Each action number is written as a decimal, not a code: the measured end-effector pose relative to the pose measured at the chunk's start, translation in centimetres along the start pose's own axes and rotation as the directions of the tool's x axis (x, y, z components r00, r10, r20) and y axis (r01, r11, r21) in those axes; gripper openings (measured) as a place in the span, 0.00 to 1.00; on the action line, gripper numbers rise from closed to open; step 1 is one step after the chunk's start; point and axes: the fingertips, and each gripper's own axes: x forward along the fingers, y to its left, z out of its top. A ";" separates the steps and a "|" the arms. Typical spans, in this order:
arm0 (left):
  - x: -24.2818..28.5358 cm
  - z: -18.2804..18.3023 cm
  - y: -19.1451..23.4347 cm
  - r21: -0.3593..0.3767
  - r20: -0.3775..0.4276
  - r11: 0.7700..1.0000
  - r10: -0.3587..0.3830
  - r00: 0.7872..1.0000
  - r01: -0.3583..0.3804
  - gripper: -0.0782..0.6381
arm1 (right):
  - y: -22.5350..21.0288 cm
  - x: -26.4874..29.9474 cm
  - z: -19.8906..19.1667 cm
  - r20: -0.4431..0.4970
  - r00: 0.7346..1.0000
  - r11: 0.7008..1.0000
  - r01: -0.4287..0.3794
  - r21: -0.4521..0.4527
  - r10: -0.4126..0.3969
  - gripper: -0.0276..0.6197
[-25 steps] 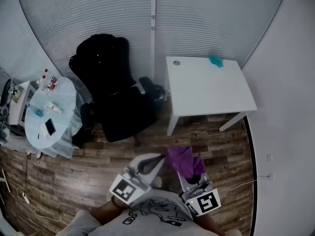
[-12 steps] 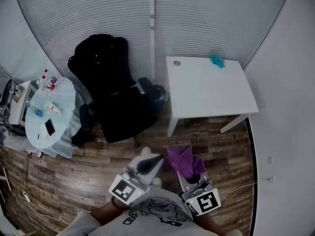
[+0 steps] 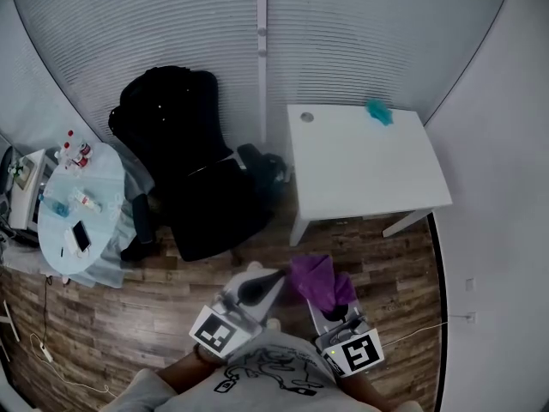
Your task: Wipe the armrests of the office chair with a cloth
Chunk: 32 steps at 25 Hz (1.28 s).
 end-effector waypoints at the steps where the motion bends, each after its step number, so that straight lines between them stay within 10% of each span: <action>1: 0.3 0.0 0.9 -0.001 0.002 1.000 0.000 1.000 0.000 0.11 | -0.4 0.8 0.0 -0.001 1.000 1.000 0.003 0.003 -0.003 0.09; 32: 6.8 3.3 29.7 -0.003 0.003 1.000 0.014 1.000 -0.014 0.11 | -9.0 29.0 2.5 -0.044 0.999 0.998 -0.021 -0.052 0.019 0.09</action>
